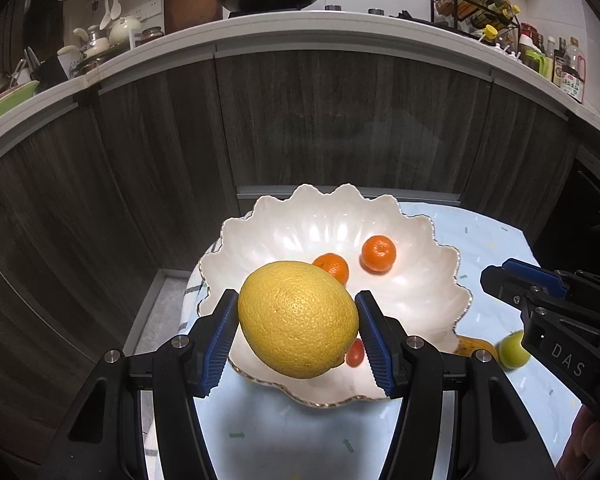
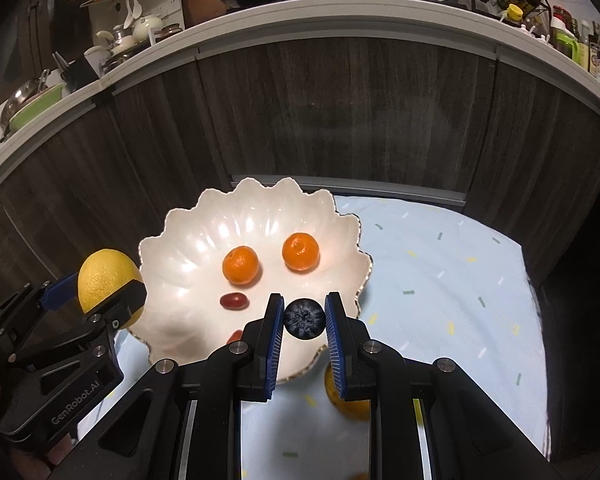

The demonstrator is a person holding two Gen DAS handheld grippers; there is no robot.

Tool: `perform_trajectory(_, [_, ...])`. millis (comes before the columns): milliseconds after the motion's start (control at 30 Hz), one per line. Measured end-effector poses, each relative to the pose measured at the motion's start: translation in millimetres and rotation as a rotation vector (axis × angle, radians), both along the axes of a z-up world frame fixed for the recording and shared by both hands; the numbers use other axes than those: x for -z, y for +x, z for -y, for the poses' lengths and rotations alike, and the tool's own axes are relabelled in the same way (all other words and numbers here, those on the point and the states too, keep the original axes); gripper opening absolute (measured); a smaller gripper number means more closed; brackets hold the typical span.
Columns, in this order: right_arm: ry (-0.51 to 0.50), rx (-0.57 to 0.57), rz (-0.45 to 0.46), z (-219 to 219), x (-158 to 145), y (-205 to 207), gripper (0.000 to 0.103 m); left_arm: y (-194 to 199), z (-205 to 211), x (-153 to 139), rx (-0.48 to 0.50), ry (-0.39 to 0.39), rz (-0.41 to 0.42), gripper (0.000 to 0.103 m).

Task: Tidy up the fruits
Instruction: 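Lift the lemon with the left tool while the right tool carries the blueberry over the bowl, then open the left gripper over the bowl while the right gripper releases the blueberry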

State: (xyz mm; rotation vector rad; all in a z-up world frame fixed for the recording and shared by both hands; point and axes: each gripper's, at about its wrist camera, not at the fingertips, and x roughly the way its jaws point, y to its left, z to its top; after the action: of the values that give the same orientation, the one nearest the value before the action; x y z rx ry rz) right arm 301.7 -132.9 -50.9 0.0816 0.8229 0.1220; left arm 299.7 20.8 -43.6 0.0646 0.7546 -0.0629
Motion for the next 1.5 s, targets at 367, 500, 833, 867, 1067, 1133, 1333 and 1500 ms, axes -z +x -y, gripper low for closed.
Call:
perform_trajectory(367, [0.000, -0.011, -0.052, -7, 25, 23, 0.022, 24, -6, 26, -0.011, -0.013, -0.055, 0.058])
perform_trajectory(500, [0.004, -0.024, -0.083, -9, 35, 28, 0.022, 29, -7, 32, -0.006, -0.017, -0.071, 0.058])
perform_trajectory(833, [0.015, -0.051, -0.128, -14, 45, 36, 0.022, 36, -7, 42, 0.000, -0.019, -0.110, 0.058])
perform_trajectory(867, [0.016, -0.052, -0.132, -14, 45, 37, 0.022, 37, -7, 42, 0.000, -0.023, -0.118, 0.059])
perform_trajectory(1067, [-0.002, -0.055, -0.129, -15, 43, 35, 0.023, 38, -7, 46, -0.004, -0.018, -0.147, 0.061])
perform_trajectory(1133, [0.002, -0.056, -0.125, -14, 42, 34, 0.031, 35, -6, 42, -0.005, 0.003, -0.124, 0.073])
perform_trajectory(1333, [-0.044, -0.015, -0.068, -10, 31, 27, 0.062, 30, -6, 35, -0.009, 0.024, -0.100, 0.081])
perform_trajectory(1500, [-0.069, 0.011, -0.037, -6, 22, 20, 0.074, 23, -6, 28, -0.021, 0.025, -0.082, 0.087])
